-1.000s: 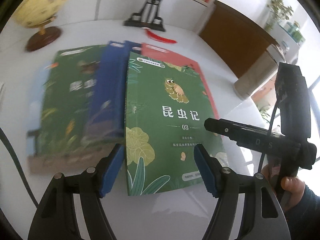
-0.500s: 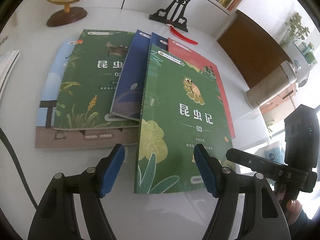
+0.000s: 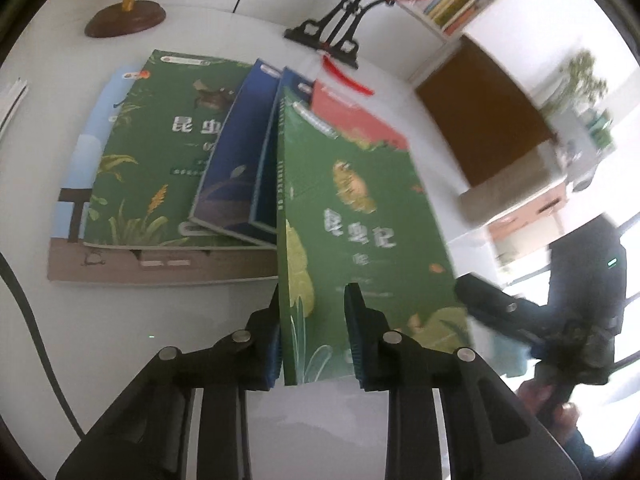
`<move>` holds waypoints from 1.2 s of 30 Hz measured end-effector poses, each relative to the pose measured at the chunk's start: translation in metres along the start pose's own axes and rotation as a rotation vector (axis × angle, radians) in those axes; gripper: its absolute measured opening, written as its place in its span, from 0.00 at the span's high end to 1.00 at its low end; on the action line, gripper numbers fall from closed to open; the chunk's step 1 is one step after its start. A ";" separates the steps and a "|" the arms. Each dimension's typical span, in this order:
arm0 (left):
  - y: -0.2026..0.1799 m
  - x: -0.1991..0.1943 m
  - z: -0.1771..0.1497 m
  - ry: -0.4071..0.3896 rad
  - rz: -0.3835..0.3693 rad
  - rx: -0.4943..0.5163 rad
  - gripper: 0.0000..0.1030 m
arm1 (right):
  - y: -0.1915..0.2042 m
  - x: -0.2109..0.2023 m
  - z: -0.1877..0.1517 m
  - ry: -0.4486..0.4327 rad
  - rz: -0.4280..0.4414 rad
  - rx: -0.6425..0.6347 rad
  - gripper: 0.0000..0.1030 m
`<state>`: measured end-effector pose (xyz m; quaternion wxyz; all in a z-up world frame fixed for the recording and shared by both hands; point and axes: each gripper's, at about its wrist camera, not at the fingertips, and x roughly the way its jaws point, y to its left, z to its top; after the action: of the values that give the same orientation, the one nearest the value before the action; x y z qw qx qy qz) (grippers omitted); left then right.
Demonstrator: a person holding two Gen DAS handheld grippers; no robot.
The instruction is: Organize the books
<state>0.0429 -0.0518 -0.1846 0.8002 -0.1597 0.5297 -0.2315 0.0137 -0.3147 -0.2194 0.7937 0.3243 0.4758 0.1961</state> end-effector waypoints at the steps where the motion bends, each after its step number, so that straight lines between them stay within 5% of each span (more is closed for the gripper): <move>1: 0.000 -0.001 0.002 -0.003 -0.014 -0.015 0.78 | 0.000 -0.002 0.001 -0.002 0.026 0.010 0.53; 5: -0.003 0.002 0.005 0.000 -0.063 -0.034 0.78 | -0.012 0.014 0.001 0.033 0.031 0.067 0.53; 8: -0.009 0.009 0.003 0.014 -0.043 -0.014 0.78 | -0.022 0.029 -0.006 0.067 0.022 0.089 0.56; 11: -0.008 0.013 0.002 0.007 -0.024 -0.021 0.78 | -0.017 0.032 -0.009 0.073 0.020 0.063 0.70; 15: -0.027 0.010 0.000 -0.032 0.068 0.093 0.77 | 0.008 0.026 -0.006 0.053 -0.037 -0.058 0.78; 18: -0.015 0.003 0.006 -0.021 -0.097 -0.056 0.78 | 0.019 0.024 -0.004 0.049 -0.087 -0.132 0.78; 23: -0.010 -0.006 0.012 -0.059 -0.121 -0.113 0.78 | -0.014 0.030 -0.002 0.125 0.025 0.088 0.73; 26: -0.010 -0.006 0.011 -0.057 -0.134 -0.121 0.78 | -0.025 0.030 -0.003 0.125 0.082 0.160 0.42; 30: -0.014 -0.001 0.009 -0.045 -0.126 -0.116 0.78 | -0.035 0.036 -0.002 0.110 0.226 0.272 0.42; 32: -0.015 0.000 0.008 -0.047 -0.078 -0.088 0.78 | -0.035 0.037 0.000 0.085 0.262 0.290 0.48; 34: -0.012 0.000 0.008 -0.044 -0.004 -0.060 0.74 | -0.031 0.035 0.004 0.081 0.236 0.255 0.82; 36: -0.002 0.001 0.006 -0.036 0.005 -0.074 0.70 | -0.027 0.029 0.006 0.073 0.243 0.229 0.87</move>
<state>0.0488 -0.0543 -0.1822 0.8038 -0.1921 0.5237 -0.2066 0.0332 -0.3178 -0.2546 0.7041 0.4604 0.4811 0.2468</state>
